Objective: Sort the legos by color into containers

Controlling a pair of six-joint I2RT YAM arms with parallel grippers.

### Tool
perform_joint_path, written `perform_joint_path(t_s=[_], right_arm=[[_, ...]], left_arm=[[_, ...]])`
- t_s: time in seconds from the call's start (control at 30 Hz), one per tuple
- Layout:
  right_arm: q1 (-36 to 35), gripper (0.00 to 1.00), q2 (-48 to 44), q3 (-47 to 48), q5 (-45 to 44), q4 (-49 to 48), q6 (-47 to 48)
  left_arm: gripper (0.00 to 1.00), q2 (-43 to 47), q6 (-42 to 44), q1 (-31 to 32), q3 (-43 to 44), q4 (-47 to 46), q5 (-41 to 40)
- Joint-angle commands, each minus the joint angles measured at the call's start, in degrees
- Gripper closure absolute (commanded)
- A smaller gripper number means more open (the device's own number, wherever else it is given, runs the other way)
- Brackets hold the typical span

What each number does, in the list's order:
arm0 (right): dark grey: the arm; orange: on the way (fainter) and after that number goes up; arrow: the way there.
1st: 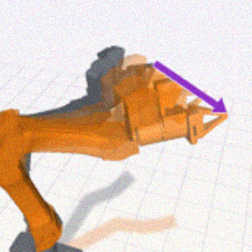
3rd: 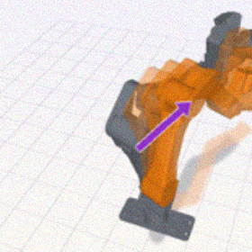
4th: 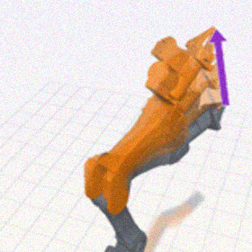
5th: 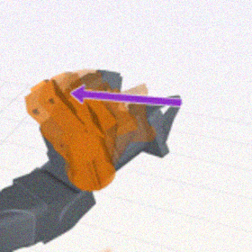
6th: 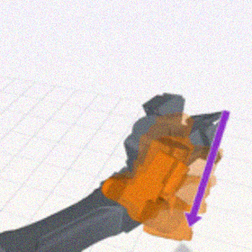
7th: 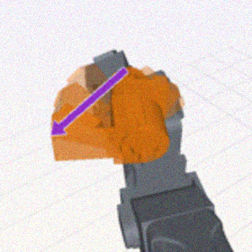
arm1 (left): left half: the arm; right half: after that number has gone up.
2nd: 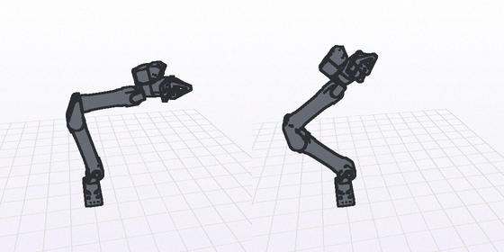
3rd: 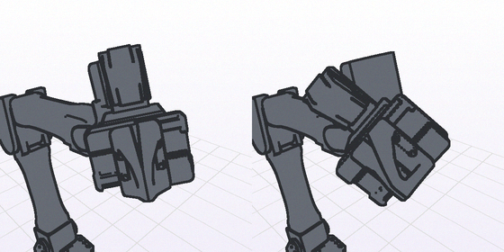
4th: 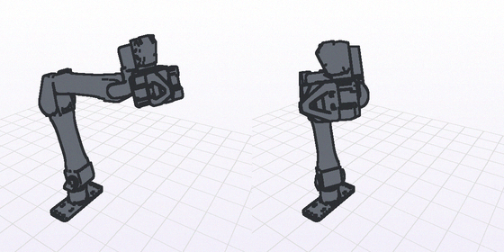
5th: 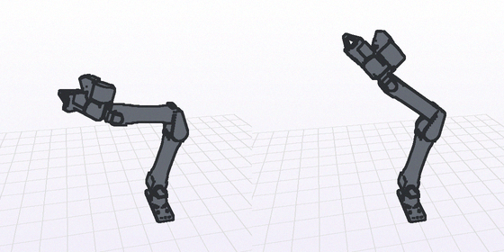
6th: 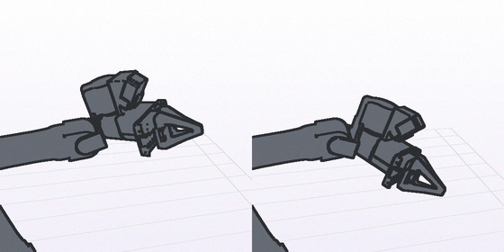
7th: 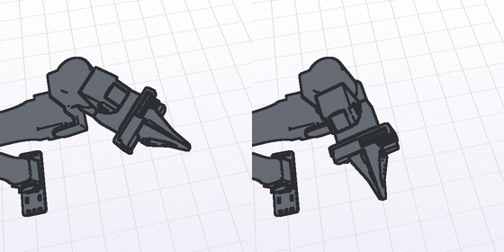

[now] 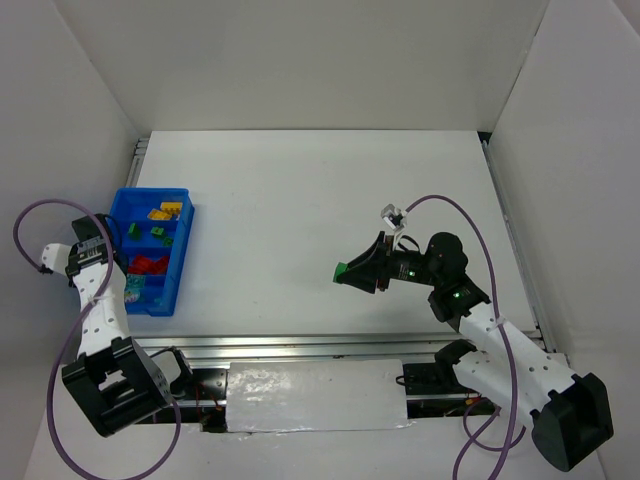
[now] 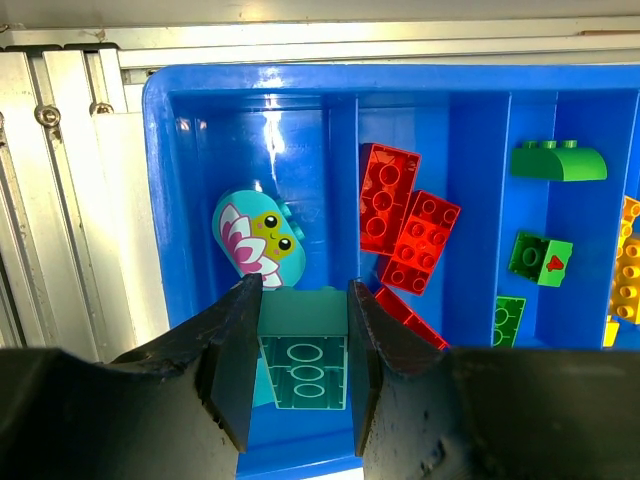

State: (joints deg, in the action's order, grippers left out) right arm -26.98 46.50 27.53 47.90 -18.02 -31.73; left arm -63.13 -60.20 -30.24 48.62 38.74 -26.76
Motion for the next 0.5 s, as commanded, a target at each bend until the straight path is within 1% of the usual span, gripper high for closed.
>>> perform_joint_path(t_s=[0.0,0.07,0.13,0.17,0.27,0.33,0.4,0.43,0.47], right_arm=[[0.3,1.0,-0.6,-0.1,1.3,-3.4,0.0],[0.2,1.0,-0.5,0.0,1.3,-3.1,0.2],[0.2,1.0,-0.7,0.1,1.3,-2.8,0.3],[0.2,1.0,-0.8,0.0,1.2,-2.7,0.4],[0.2,1.0,-0.8,0.1,1.2,-2.6,0.5],[0.3,1.0,-0.7,0.1,1.1,-2.6,0.6],[0.1,1.0,-0.4,0.2,1.2,-2.9,0.4],[0.3,1.0,-0.3,0.1,1.4,-3.2,0.3],[0.2,1.0,-0.2,0.1,1.4,-3.4,0.2]], left_arm=[[1.0,1.0,-0.6,-0.3,-0.1,0.2,-1.4],[1.0,0.6,-0.8,-0.3,-0.1,0.1,-1.2],[0.95,-0.1,-0.8,-0.3,-0.3,0.1,-0.8],[0.9,-0.2,-0.5,-0.3,-0.2,0.0,-0.7],[0.79,-0.6,-0.4,-0.3,-0.3,-0.2,-0.3],[0.8,-0.5,-0.3,-0.3,-0.4,-0.5,-0.1],[0.77,-0.2,-0.4,-0.3,-0.5,-0.6,-0.1],[0.72,-0.3,-0.4,-0.3,-0.5,-0.5,-0.2],[0.54,-0.3,-0.9,-0.3,-0.4,0.1,-0.6]])
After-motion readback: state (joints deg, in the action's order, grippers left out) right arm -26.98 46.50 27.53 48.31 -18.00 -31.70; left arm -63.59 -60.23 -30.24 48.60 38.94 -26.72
